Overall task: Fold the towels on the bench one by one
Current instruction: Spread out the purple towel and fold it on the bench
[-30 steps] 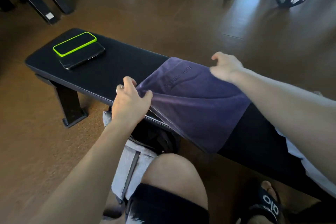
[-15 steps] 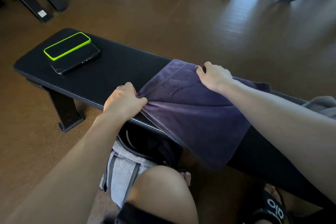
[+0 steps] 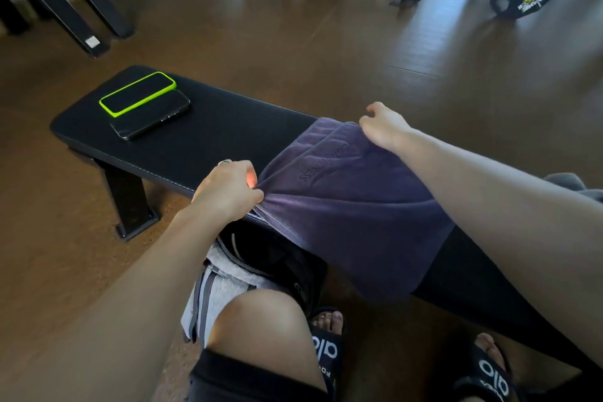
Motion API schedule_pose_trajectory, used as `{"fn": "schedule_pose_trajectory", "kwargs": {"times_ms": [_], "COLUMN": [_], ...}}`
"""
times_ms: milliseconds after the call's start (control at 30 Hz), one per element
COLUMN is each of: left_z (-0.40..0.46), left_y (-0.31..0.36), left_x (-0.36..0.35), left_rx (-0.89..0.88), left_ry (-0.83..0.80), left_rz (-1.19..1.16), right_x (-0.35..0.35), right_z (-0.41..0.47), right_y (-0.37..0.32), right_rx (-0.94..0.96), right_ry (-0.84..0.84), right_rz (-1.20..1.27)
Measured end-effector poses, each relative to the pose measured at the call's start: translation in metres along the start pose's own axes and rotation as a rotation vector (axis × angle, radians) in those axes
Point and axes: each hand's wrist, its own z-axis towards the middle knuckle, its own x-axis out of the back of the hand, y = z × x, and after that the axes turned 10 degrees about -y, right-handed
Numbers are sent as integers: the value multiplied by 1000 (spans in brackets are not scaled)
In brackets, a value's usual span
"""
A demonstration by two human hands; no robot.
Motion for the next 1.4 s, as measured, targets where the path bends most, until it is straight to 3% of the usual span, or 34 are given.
{"fn": "schedule_pose_trajectory", "kwargs": {"times_ms": [267,500,633,800,900,1033,1133,1267,1400], "left_z": [0,-8,-13,-7,9,24,21,18,15], "left_y": [-9,-6,4,67,118,156,157,154,153], "left_x": [1,4,15,24,24,13,0,-8,-11], "left_rx": [-63,-117,-91,-340,-489,-439,-504,-660,-703], "left_ry": [38,39,-32,50,-1,40,175,183,170], "left_rz": [-92,-175,-102,-278,-389,-559,-562,-493,-450], "right_x": [6,18,37,43,36,32,35,39,43], "right_z": [28,27,-6,-67,-92,-100,-101,-106,-111], "right_y": [-15,-4,-3,13,30,42,46,48,49], "right_rx": [-113,92,252,498,566,575,568,612,620], "right_ry": [-143,22,121,97,94,97,89,48,25], "right_rz": [173,319,332,273,268,246,278,341,384]}}
